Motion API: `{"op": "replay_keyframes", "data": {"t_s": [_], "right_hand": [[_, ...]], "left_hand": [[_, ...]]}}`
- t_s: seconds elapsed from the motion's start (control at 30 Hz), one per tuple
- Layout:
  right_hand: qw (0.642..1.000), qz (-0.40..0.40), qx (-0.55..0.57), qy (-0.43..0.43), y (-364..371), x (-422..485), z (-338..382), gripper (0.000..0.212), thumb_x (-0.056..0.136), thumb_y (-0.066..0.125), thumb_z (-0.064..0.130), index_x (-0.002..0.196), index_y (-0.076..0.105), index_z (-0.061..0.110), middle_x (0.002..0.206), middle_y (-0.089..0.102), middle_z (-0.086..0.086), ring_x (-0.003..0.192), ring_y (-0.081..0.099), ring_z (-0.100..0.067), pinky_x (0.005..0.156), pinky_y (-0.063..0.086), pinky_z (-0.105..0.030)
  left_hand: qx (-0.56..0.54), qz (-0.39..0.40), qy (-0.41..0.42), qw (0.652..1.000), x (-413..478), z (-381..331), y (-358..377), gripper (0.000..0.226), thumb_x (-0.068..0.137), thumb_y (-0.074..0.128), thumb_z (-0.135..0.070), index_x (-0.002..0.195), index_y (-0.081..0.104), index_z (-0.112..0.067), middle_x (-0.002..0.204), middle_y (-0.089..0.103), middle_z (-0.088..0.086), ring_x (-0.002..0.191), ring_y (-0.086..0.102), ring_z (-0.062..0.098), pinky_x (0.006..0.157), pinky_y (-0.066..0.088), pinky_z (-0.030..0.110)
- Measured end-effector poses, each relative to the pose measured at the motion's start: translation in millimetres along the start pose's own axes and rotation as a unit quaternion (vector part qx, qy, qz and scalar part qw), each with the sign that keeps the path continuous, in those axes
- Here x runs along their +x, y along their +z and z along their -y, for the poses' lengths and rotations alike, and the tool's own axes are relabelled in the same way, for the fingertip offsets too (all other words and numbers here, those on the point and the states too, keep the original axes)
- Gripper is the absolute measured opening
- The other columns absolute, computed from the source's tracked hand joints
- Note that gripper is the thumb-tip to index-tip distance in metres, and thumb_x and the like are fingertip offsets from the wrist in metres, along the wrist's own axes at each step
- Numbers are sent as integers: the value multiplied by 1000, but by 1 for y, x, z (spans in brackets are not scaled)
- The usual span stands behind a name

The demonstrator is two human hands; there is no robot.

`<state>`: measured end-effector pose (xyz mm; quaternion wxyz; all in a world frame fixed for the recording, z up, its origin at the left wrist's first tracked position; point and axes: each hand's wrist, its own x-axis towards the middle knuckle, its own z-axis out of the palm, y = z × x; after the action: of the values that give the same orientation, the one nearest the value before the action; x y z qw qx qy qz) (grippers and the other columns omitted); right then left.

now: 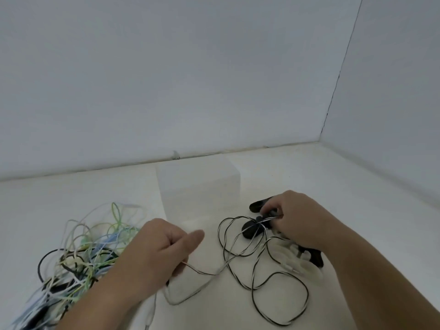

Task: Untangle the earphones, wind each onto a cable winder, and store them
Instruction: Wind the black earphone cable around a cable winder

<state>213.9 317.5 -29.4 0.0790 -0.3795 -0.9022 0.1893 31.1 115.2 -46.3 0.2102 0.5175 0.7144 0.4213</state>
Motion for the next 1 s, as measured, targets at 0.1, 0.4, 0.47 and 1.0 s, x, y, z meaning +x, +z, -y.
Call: {"op": "replay_keyframes", "data": {"t_s": [0.1,0.4,0.47,1.0], "right_hand": [[1000,-9,1,7,2,-1,0,19,88,63,18,93,69,35,67,63,12,60,62,-5,67,55,-30],[921,-334,84,-184,-1,-29,47,21,88,67,11,100,70,28,61,45,27,58,51,0,56,41,-25],[913,-331,79,-224,6,-32,56,21,86,65,14,101,70,27,65,43,31,59,48,5,55,42,-23],[953,-47,239,-179,15,-35,60,46,59,43,12,91,67,33,69,55,10,55,40,-6,52,35,-18]], "left_hand": [[43,-108,24,993,1,0,9,70,86,39,-75,51,59,-18,47,58,-1,43,51,8,49,41,21],[-24,-247,41,968,2,-5,13,19,93,53,-47,110,62,-41,101,60,-22,98,60,0,74,43,10],[-24,-235,51,970,1,-8,11,39,87,46,-61,121,58,-46,113,59,-27,110,56,-1,84,42,10],[-147,-173,-14,974,4,-8,15,31,82,74,3,92,78,-26,81,75,-3,69,68,11,61,48,11]]}}
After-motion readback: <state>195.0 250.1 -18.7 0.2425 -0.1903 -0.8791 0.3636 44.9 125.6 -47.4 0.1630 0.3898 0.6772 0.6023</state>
